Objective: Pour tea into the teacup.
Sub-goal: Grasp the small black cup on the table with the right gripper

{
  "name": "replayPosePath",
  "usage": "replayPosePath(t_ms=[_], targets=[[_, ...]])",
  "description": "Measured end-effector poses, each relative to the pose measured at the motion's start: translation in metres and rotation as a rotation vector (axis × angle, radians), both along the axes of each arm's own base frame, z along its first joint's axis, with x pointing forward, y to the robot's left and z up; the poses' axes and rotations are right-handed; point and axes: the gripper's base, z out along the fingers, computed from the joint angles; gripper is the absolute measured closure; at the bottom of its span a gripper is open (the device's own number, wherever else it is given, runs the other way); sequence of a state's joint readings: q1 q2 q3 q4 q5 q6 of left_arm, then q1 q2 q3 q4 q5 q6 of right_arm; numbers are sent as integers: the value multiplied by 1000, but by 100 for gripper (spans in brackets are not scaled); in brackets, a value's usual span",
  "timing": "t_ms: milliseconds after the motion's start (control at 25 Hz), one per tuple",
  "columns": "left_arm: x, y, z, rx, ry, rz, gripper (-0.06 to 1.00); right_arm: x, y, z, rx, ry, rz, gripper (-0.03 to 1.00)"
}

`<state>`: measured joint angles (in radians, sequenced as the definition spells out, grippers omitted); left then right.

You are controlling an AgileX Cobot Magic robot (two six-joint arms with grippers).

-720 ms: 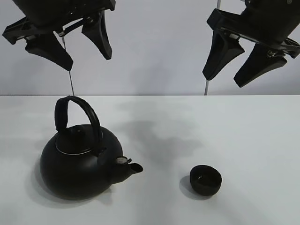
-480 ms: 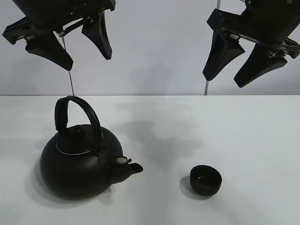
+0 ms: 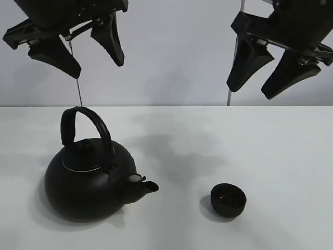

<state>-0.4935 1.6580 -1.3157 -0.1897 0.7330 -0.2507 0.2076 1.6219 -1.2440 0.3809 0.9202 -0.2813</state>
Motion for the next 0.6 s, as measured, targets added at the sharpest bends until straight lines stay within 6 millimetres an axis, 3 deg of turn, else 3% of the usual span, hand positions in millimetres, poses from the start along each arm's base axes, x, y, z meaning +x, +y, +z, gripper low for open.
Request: replayPosePath(t_ms=[160,360,600], targets=[[0,0,0,0,0,0,42,-3,-1,-1,-20,29,29,48],[0,0,0,0,0,0,42,-10,-2,-3,-50,79,106,34],[0,0,0,0,0,0,42,-21,-7,-17,-107,169,144,34]])
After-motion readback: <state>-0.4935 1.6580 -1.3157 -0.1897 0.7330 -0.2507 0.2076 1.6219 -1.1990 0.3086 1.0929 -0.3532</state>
